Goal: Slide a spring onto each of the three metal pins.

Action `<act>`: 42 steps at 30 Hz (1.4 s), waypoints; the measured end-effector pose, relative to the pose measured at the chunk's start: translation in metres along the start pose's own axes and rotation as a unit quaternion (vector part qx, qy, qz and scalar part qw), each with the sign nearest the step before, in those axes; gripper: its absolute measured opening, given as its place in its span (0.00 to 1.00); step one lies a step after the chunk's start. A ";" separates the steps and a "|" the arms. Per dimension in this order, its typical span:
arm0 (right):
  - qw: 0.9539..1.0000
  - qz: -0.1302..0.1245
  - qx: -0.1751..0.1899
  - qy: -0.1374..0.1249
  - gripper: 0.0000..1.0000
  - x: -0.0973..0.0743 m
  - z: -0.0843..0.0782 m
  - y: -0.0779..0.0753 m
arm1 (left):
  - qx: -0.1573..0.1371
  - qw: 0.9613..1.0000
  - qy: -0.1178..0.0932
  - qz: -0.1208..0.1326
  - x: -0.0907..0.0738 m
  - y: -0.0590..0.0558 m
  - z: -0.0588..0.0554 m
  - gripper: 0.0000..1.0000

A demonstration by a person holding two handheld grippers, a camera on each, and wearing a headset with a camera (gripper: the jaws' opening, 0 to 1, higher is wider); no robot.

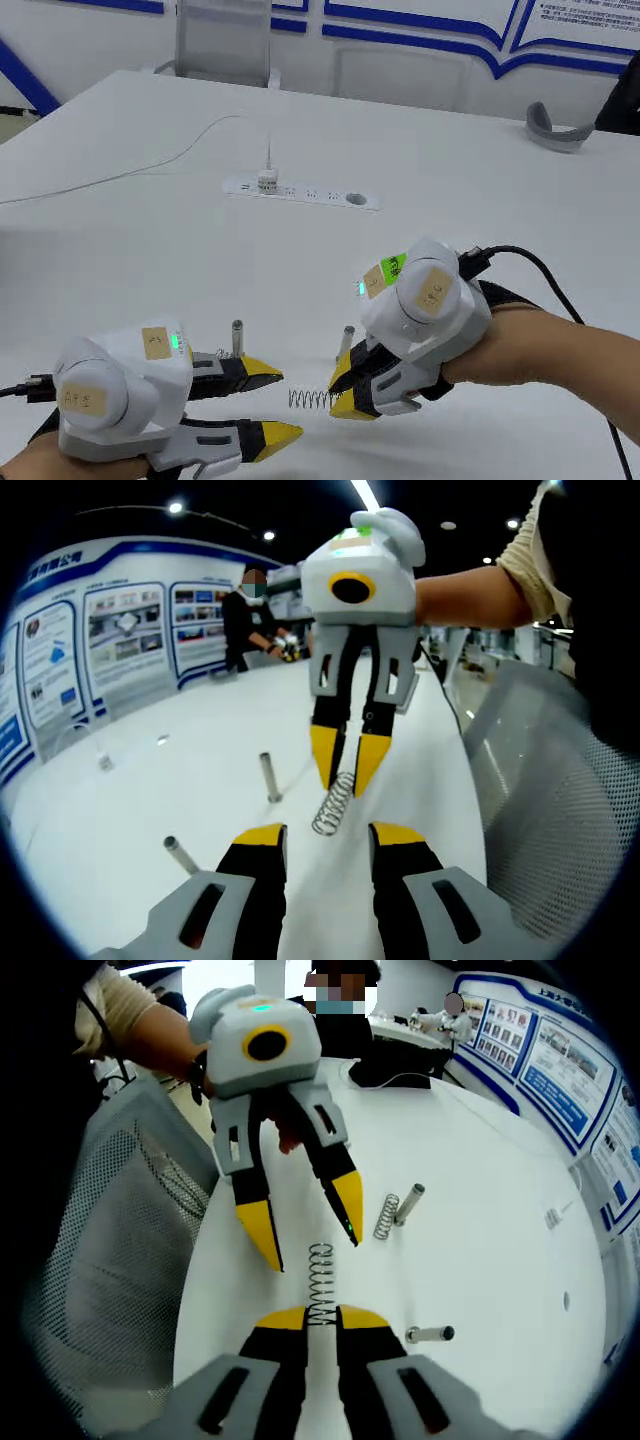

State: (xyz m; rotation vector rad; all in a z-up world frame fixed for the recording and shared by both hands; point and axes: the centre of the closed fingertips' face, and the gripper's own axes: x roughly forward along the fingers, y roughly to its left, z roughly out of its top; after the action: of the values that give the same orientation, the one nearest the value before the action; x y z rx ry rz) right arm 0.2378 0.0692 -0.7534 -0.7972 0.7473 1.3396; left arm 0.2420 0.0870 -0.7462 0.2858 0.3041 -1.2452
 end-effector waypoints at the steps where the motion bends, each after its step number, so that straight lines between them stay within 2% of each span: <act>1: 1.000 0.001 -0.002 0.000 0.12 0.000 0.001 0.001 | 0.001 1.000 -0.001 -0.001 0.000 -0.001 0.001 0.33; 7: 1.000 0.008 -0.017 0.002 0.12 0.000 0.006 0.006 | 0.013 1.000 -0.005 -0.006 0.002 -0.004 0.004 0.26; 14: 1.000 0.010 -0.026 0.005 0.12 -0.001 0.007 0.007 | 0.026 1.000 -0.004 -0.012 0.003 -0.008 0.003 0.13; 26: 0.999 0.007 -0.047 0.010 0.12 -0.010 0.013 0.007 | 0.028 1.000 -0.003 -0.011 0.005 -0.009 0.004 0.12; 42: 0.998 -0.001 -0.069 -0.009 0.11 -0.019 0.038 0.011 | 0.031 0.999 0.003 -0.015 0.006 -0.012 0.001 0.11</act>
State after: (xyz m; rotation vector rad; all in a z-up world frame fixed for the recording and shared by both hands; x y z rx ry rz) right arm 0.2257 0.0916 -0.7182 -0.8932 0.6440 1.4073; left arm 0.2329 0.0779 -0.7479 0.3395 0.2771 -1.2841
